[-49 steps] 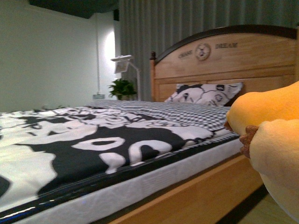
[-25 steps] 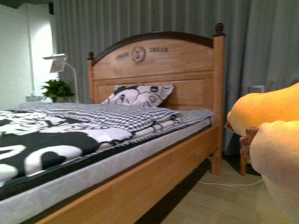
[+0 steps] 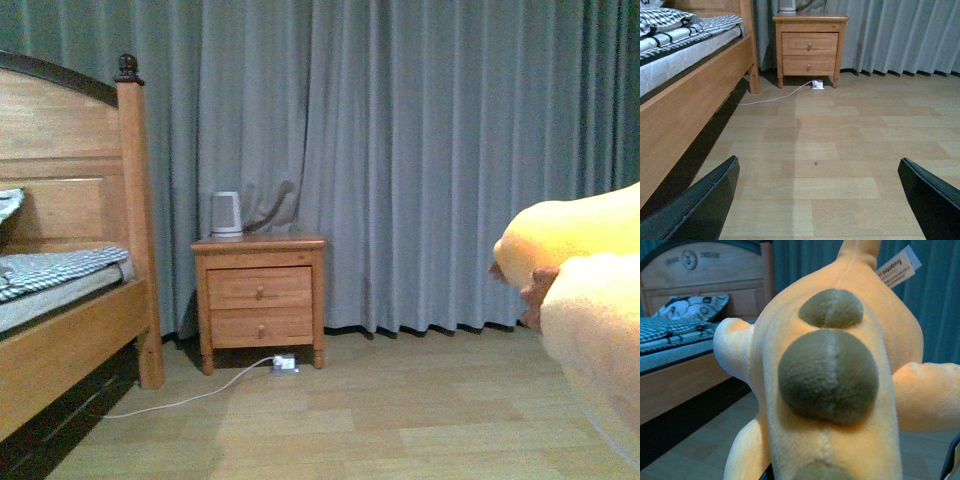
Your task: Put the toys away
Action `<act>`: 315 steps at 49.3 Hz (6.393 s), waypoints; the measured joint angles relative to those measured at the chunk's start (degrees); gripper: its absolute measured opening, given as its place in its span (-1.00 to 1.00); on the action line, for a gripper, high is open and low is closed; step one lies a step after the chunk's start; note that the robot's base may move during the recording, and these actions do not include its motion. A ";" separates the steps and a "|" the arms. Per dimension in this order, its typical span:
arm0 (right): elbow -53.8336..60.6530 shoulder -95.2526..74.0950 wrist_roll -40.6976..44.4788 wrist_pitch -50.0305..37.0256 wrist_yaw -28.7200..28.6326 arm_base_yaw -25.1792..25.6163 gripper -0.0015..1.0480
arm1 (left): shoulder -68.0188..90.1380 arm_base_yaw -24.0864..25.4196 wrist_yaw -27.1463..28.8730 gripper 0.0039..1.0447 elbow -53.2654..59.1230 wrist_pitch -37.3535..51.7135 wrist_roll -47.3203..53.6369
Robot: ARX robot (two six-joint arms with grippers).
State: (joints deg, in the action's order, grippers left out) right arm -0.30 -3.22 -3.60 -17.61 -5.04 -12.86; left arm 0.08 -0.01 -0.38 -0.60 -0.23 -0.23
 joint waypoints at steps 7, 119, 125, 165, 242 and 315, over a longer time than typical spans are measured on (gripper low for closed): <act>0.00 0.00 0.00 0.00 -0.57 -0.02 -0.86 | -0.02 0.00 0.26 0.89 0.00 0.00 0.00; 0.00 0.07 0.00 0.00 -0.57 -0.04 -0.86 | -0.04 0.00 0.44 0.89 0.00 0.00 0.00; 0.00 0.07 0.00 0.00 -0.57 -0.04 -0.86 | -0.04 0.00 0.44 0.89 0.00 0.00 -0.02; 0.00 0.07 0.00 0.02 -0.55 -0.04 -0.86 | -0.04 0.00 0.42 0.89 0.00 0.00 0.00; 0.00 0.13 0.00 0.07 -0.52 -0.09 -0.86 | -0.04 -0.04 0.39 0.89 0.02 0.00 0.00; 0.00 0.22 0.00 0.04 -0.59 -0.04 -0.86 | 0.00 -0.04 0.42 0.89 0.02 0.00 0.00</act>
State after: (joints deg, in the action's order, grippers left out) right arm -0.30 -3.01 -3.60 -17.56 -5.63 -12.91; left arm 0.08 -0.05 0.03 -0.58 -0.23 -0.23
